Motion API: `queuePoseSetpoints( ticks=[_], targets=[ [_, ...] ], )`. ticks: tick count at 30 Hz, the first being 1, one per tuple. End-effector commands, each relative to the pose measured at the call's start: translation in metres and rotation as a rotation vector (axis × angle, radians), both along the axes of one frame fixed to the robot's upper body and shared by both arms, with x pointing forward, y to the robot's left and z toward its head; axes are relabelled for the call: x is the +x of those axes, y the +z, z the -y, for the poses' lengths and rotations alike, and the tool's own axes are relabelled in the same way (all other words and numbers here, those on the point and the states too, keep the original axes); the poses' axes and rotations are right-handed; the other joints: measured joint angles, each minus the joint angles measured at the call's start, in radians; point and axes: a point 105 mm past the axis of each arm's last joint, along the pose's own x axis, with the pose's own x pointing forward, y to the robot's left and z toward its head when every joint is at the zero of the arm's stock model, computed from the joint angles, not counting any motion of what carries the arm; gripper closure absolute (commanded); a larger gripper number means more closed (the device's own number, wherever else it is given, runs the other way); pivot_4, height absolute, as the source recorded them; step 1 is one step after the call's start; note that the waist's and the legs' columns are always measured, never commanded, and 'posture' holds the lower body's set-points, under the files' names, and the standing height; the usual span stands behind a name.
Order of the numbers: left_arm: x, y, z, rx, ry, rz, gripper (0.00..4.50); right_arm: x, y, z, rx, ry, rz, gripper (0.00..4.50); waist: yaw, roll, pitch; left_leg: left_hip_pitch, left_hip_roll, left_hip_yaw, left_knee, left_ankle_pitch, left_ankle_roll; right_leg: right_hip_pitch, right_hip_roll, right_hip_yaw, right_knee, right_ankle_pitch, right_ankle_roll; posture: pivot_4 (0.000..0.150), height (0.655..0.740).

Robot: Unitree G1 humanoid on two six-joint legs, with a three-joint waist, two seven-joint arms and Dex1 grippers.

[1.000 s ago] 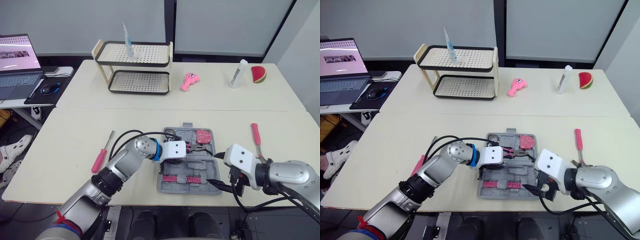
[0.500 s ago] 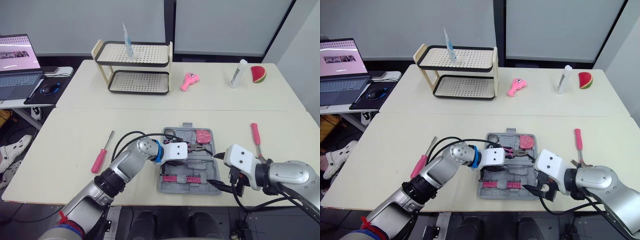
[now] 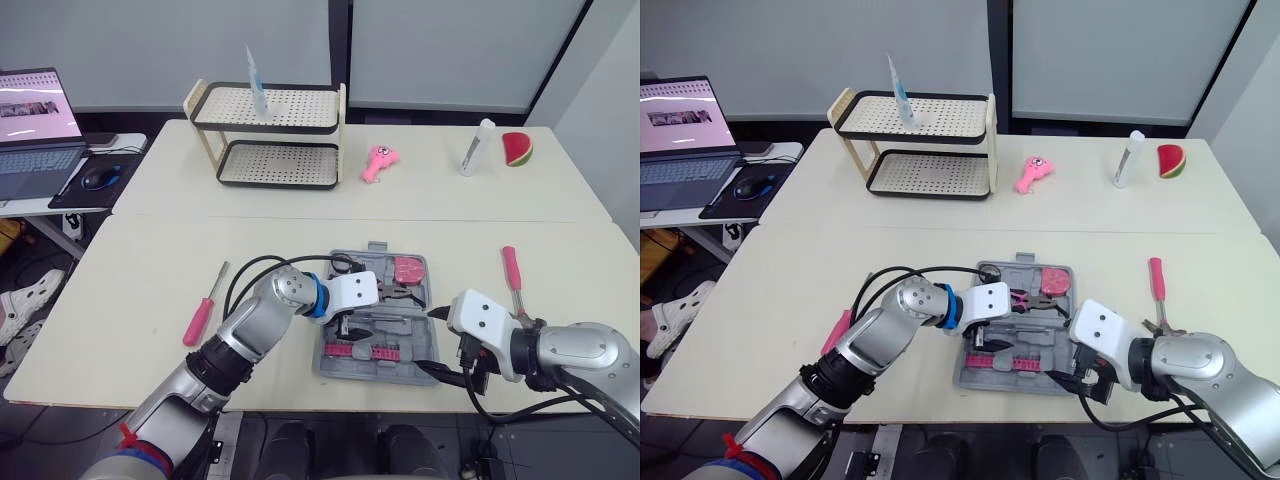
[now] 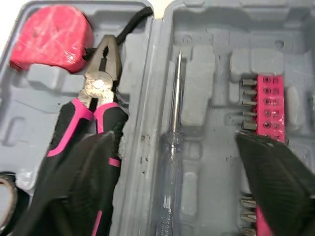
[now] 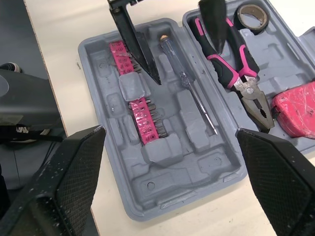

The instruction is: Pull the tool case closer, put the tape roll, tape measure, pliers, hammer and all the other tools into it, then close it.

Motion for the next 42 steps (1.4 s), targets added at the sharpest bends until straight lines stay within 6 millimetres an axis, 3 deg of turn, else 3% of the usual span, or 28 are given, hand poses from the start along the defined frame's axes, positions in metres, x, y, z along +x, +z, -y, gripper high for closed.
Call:
queuePoseSetpoints(
  ticks=[1,5,8,20,35,42],
  targets=[
    [0.002,0.019,0.003,-0.027,-0.022,0.063,0.01,0.0,0.008,-0.002,0.001,0.014,0.044,0.0,0.0,0.0,0.0,0.0,0.0,0.0,0.0,0.0,0.0,0.0,0.0,0.0,0.0,0.0,0.0,0.15,0.729],
    [0.005,0.023,0.002,-0.053,-0.051,0.08,0.01,0.0,0.007,-0.003,0.004,0.015,0.046,0.0,0.0,0.0,0.0,0.0,0.0,0.0,0.0,0.0,0.0,0.0,0.0,0.0,0.0,0.0,0.0,0.15,0.729],
    [0.008,0.022,0.001,-0.079,-0.054,0.046,0.6,0.002,0.008,-0.004,0.011,0.014,0.056,0.0,0.001,0.0,0.0,0.0,0.0,0.0,0.0,0.0,0.0,0.0,0.0,0.0,0.0,0.0,0.0,0.15,0.729],
    [0.007,-0.001,0.002,-0.055,-0.127,-0.005,4.47,0.005,0.01,-0.003,0.017,0.007,0.07,0.0,0.0,0.0,0.0,0.0,0.0,0.0,0.0,0.0,0.0,0.0,0.0,0.0,0.0,0.0,0.0,0.15,0.729],
    [0.011,-0.036,-0.002,0.013,-0.056,-0.054,4.47,0.003,0.012,-0.005,0.016,0.013,0.066,0.0,0.001,0.0,0.0,0.0,0.0,0.0,0.0,0.0,0.0,0.001,0.0,-0.001,0.0,0.0,0.0,0.15,0.729],
    [0.009,-0.031,-0.001,-0.025,-0.038,-0.075,4.47,0.004,0.014,-0.006,0.022,0.019,0.074,0.0,0.0,0.0,0.0,0.001,0.0,0.0,0.0,0.0,0.0,0.0,0.0,0.0,0.0,0.0,0.0,0.15,0.729]
  ],
)
